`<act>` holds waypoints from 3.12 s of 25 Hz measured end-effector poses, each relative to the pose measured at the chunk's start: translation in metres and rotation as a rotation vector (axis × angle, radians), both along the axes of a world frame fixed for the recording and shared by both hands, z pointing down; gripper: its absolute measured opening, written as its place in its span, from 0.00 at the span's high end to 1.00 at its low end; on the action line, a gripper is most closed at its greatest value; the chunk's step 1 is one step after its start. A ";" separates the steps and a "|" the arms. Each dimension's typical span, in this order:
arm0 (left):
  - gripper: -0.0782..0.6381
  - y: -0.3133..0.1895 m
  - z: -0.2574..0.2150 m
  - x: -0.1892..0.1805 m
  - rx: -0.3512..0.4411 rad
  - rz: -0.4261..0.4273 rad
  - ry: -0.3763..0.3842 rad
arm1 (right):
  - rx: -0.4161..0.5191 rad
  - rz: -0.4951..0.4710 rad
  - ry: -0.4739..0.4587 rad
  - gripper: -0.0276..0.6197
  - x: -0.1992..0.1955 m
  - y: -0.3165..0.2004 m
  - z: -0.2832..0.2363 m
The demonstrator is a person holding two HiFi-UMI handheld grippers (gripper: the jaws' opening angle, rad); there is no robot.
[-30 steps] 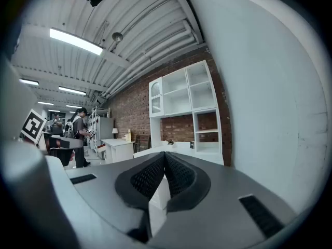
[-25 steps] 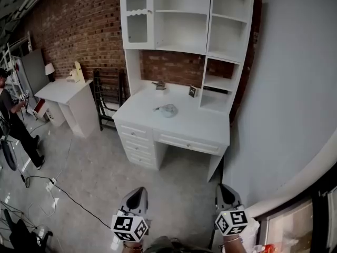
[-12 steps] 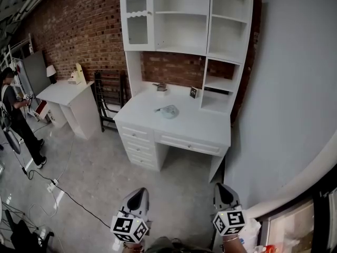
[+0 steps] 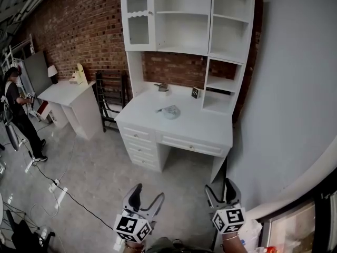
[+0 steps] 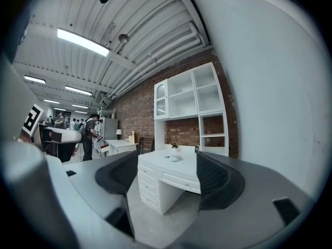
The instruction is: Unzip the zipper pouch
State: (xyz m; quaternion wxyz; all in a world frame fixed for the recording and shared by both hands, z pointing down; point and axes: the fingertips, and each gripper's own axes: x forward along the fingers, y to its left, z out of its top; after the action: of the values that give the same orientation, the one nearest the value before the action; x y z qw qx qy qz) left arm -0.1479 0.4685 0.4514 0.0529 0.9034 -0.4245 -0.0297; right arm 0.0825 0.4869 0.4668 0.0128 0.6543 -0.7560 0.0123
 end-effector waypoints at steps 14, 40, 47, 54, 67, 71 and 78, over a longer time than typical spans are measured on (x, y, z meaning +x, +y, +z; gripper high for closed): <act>0.14 -0.008 0.010 0.019 -0.032 0.056 -0.028 | 0.028 -0.076 0.017 0.21 -0.016 -0.015 0.001; 0.10 -0.073 0.015 0.025 0.016 0.052 -0.098 | 0.070 -0.078 0.025 0.08 -0.004 -0.094 0.005; 0.10 -0.152 0.016 0.026 0.006 0.059 -0.095 | 0.093 -0.090 -0.033 0.08 0.002 -0.173 0.001; 0.10 -0.263 0.003 0.029 0.024 0.091 -0.098 | 0.108 -0.074 -0.065 0.09 0.004 -0.275 -0.013; 0.10 -0.455 -0.017 0.048 0.023 0.151 -0.062 | 0.052 -0.051 -0.045 0.09 0.007 -0.448 -0.017; 0.10 -0.491 0.001 0.042 -0.023 0.158 -0.053 | 0.034 -0.050 -0.023 0.09 0.005 -0.484 -0.014; 0.10 -0.544 0.029 0.025 -0.123 0.092 0.009 | 0.011 -0.032 -0.020 0.09 0.010 -0.529 -0.006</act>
State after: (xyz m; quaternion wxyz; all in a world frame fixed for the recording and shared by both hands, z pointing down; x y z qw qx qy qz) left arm -0.1231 -0.0753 0.4809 0.1115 0.9168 -0.3834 -0.0049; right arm 0.0927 -0.0419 0.4609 0.0019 0.6423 -0.7663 0.0146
